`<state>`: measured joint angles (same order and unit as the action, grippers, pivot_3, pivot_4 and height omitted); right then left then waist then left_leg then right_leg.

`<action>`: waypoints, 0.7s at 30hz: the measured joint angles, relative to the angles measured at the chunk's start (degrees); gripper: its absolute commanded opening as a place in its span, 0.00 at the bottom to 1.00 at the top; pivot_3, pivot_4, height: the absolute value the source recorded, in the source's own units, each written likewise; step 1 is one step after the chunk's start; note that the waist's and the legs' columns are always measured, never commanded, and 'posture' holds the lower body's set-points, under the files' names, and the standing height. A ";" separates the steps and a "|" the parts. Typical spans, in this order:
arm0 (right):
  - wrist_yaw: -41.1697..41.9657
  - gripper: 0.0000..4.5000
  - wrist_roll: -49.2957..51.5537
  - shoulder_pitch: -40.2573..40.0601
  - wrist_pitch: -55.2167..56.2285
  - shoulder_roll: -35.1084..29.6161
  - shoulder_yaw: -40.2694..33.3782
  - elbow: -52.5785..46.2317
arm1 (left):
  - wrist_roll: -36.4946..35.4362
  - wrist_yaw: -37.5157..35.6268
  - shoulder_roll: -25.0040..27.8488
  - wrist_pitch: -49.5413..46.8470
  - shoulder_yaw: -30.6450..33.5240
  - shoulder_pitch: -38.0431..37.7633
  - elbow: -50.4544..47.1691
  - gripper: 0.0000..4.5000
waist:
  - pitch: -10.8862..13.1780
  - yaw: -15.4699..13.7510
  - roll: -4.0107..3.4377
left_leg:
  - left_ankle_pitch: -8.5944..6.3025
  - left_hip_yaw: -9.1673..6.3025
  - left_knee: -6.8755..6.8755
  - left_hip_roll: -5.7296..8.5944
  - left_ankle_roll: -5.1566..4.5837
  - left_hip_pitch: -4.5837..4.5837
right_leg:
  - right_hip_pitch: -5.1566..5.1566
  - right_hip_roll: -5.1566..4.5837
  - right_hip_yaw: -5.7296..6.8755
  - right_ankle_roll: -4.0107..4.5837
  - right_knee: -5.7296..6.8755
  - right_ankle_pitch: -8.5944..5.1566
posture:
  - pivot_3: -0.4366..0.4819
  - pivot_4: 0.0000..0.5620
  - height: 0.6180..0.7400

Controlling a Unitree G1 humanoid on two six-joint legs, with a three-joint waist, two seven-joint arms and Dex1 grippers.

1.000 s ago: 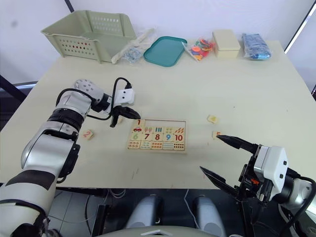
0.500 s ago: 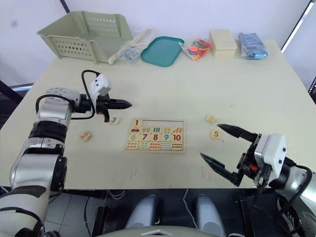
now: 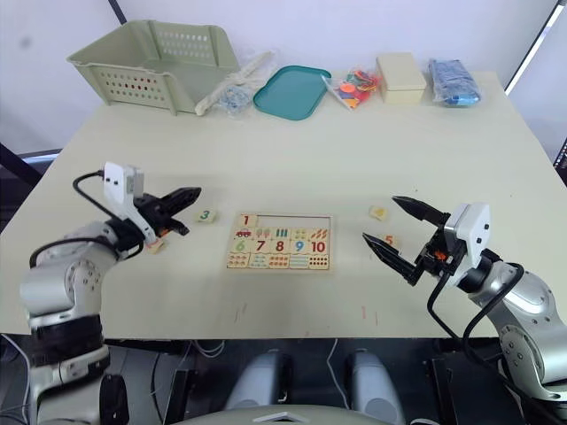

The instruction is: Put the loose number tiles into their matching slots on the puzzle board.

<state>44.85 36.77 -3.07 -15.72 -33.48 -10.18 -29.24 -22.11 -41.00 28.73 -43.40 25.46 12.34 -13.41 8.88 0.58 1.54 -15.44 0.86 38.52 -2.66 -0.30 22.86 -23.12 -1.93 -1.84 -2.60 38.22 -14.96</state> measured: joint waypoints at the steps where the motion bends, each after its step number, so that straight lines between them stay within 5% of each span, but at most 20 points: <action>1: 0.30 1.00 0.04 0.02 -0.08 0.01 0.11 0.61 | -0.61 0.98 -0.99 0.25 0.34 -2.60 -2.50 0.01 | 0.00 0.01 0.00 | 0.00 -0.02 -0.01 0.00 0.00 -0.03 | 0.00 -0.01 -0.05 0.00 0.00 0.00 | 0.48 0.27 1.00; 9: 3.57 1.00 0.03 -4.30 -0.07 -1.12 -1.30 3.47 | -2.98 3.90 -3.86 5.69 2.02 -19.14 -11.62 0.01 | -0.01 -0.15 0.00 | 0.00 0.05 -0.04 0.01 0.00 -0.07 | 0.01 -0.02 -0.10 0.00 -0.04 0.00 | 0.48 0.27 1.00; 12: 5.15 1.00 0.24 -7.20 0.80 -2.01 -4.83 5.06 | -5.78 2.56 -4.68 8.74 4.82 -24.91 -12.50 0.16 | -0.02 -0.06 -0.01 | -0.01 0.15 -0.07 0.00 -0.01 -0.09 | 0.01 0.01 -0.09 0.01 -0.04 -0.01 | 0.48 0.27 1.00; 21: 10.51 1.00 1.41 -18.68 3.57 -2.37 -14.11 7.13 | -8.70 -2.24 -2.27 15.57 9.75 -35.68 -9.86 0.99 | -0.08 -0.01 -0.02 | -0.01 0.26 -0.11 0.01 -0.01 -0.10 | 0.03 0.03 -0.08 0.01 -0.15 -0.02 | 0.48 0.27 1.00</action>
<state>55.36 38.18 -21.75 -12.15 -35.85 -24.29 -22.10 -30.81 -43.24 26.46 -27.84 35.21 -23.34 -23.27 8.80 0.57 1.52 -15.45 1.12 38.40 -2.65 -0.31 22.76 -23.08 -1.90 -1.92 -2.59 38.06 -14.97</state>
